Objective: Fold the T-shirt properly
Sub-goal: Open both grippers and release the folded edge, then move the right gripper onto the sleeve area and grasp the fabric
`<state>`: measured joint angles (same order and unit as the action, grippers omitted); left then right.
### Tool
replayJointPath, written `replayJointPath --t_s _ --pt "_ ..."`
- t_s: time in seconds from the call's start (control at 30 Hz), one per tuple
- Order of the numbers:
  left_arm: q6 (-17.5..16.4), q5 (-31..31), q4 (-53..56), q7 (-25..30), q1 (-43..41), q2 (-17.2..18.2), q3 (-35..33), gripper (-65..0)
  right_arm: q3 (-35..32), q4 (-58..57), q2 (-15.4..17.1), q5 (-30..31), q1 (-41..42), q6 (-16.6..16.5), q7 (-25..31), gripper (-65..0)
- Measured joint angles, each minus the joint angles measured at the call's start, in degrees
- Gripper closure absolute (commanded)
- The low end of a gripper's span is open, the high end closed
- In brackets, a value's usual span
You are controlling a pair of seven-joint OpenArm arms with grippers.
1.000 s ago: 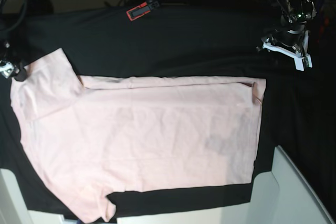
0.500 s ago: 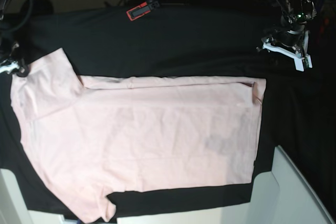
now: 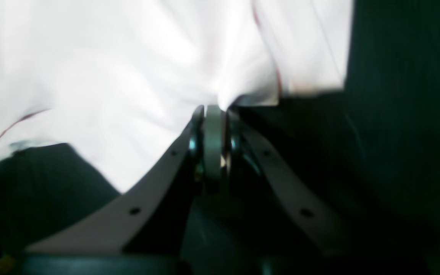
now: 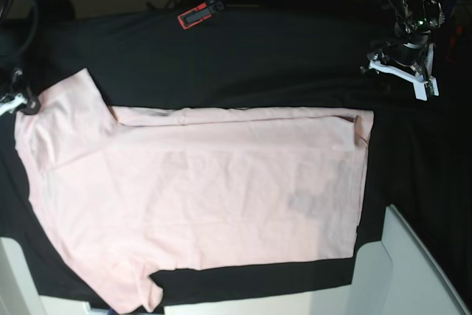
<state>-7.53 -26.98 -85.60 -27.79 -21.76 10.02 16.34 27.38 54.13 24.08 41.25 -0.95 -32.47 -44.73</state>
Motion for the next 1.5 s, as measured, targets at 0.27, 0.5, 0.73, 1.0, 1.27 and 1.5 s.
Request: replayJointPath --t_s 0.27,0.5,0.73,1.0,1.27,1.5 --pt "0.0 0.0 0.1 0.0 0.0 0.0 0.0 -31.1 0.1 4.6 0.0 0.0 4.7 4.9 -7.6 -0.3" --pt "0.0 0.0 0.1 0.1 -0.5 0.0 -0.1 -31.1 -0.1 4.5 -0.5 -0.1 8.9 5.6 -10.8 -0.3" --pt "0.0 0.0 0.2 0.0 -1.1 0.0 -0.3 -31.1 -0.2 4.5 -0.5 -0.1 13.7 5.6 -14.2 -0.3" --pt "0.0 0.0 0.2 0.0 -1.1 0.0 -0.4 -31.1 -10.0 4.5 -3.7 0.0 17.4 5.6 -14.5 -0.3" --pt "0.0 0.0 0.2 0.0 -1.9 0.0 -0.5 -31.1 -11.1 2.7 -5.7 -0.4 21.7 7.7 -14.7 -0.3" --pt "-0.1 0.0 2.2 0.2 -1.6 0.0 -0.5 -31.1 -11.1 -6.4 -5.9 -0.1 28.8 10.6 -10.2 -0.3"
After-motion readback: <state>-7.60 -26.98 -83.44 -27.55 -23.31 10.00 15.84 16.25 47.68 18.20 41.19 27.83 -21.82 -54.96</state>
